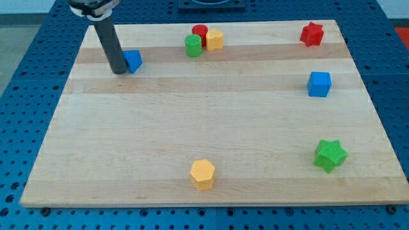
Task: Move the blue triangle to the bottom left of the green circle
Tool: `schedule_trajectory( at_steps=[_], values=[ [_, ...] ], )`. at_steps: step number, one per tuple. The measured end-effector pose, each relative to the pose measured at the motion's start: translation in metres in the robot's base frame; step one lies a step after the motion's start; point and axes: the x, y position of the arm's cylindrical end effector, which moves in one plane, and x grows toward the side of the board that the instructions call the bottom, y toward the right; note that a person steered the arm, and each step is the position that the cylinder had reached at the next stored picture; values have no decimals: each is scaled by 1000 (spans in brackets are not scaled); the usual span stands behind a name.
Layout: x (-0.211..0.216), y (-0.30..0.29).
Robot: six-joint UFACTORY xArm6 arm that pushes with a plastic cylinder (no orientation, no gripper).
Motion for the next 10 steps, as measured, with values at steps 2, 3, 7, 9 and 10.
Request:
schedule_trajectory(
  at_steps=[2,3,7,9,10],
  values=[
    [-15,34],
    [-16,39],
    [-50,5],
    [-52,52],
    [-58,92]
  ],
)
